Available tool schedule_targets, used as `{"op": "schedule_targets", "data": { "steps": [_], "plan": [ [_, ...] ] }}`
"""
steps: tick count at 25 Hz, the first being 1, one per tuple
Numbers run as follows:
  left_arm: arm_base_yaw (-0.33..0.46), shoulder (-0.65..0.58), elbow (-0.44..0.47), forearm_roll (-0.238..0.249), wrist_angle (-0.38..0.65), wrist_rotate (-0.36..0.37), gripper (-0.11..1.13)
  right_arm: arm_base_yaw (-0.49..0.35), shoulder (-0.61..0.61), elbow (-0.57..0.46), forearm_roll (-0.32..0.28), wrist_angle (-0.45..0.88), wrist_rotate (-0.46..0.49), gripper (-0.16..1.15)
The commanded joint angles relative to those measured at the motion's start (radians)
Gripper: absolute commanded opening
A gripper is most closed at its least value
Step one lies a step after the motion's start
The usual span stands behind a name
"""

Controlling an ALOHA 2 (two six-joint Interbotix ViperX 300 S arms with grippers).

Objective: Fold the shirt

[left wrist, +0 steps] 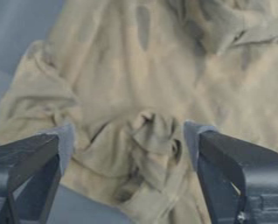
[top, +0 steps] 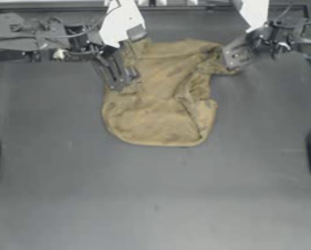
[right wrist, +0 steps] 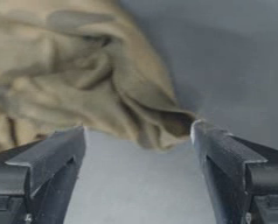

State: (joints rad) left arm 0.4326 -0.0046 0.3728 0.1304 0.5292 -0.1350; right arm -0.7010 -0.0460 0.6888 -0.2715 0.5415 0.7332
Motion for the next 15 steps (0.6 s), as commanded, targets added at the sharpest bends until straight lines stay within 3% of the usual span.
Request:
{"op": "schedule_targets", "data": {
  "steps": [1,15],
  "plan": [
    [-0.002,-0.074,-0.011,0.002,-0.003,-0.005,1.01,-0.017,-0.002,0.002,0.008,-0.031,0.002,0.98],
    [-0.005,-0.072,-0.009,0.002,-0.002,-0.003,1.01,-0.048,0.066,0.018,0.023,-0.101,0.003,0.96]
  ]
}}
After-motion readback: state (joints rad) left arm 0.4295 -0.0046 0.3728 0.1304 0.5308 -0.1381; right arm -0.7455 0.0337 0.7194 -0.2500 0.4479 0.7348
